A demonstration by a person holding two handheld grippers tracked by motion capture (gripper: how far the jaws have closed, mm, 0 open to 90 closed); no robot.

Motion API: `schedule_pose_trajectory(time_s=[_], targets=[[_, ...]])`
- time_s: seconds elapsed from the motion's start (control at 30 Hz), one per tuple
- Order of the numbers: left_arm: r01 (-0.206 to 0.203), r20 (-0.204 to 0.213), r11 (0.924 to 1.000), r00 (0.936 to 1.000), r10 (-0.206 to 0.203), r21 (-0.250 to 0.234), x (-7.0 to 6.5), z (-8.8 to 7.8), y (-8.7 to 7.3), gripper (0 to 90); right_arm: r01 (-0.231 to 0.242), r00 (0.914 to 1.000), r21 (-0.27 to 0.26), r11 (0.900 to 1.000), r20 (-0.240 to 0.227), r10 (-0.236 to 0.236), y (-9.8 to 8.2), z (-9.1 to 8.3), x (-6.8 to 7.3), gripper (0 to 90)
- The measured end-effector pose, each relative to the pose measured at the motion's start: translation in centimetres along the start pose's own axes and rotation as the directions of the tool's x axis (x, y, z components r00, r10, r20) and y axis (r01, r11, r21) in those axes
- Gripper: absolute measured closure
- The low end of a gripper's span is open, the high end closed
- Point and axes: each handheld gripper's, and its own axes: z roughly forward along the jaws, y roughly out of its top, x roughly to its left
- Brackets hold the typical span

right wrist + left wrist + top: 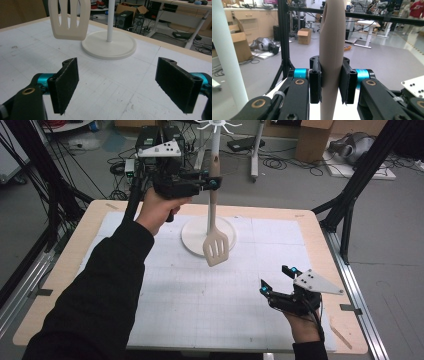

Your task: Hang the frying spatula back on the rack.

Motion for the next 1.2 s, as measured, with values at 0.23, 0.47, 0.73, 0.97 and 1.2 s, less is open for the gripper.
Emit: schedule_pose_trajectory(time_s=[0.23, 0.47, 0.73, 0.97, 1.2], targets=[[0.023, -0.03, 0.9997, 0.9993, -0.023, 0.003, 1.8, 1.8, 0.9, 73.5, -0.012, 0.9999, -0.001, 1.0, -0.001, 0.012, 0.0, 0.0, -0.1, 17.6], [0.016, -0.064, 0.9992, 0.9979, -0.014, 0.037, 2.5, 4.4, 1.9, 73.5, -0.023, 0.9997, 0.001, 1.0, 0.002, 0.023, -0.2, 0.0, -0.4, 17.6], [0.026, -0.096, 0.9989, 0.9951, -0.022, 0.04, 3.2, 6.2, 2.9, 73.4, -0.035, 0.9994, -0.002, 0.999, 0.0, 0.035, -0.3, 0.0, -0.7, 17.6], [0.047, -0.114, 0.9983, 0.9925, -0.042, 0.035, 3.7, 6.6, 2.9, 73.4, -0.041, 0.9991, -0.003, 0.999, -0.01, 0.041, -0.4, 0.0, -0.7, 17.6], [0.064, -0.145, 0.9971, 0.9877, -0.058, 0.041, 4.5, 6.4, 2.8, 73.4, -0.042, 0.999, -0.001, 0.999, -0.013, 0.042, -0.4, 0.0, -0.7, 17.6]])
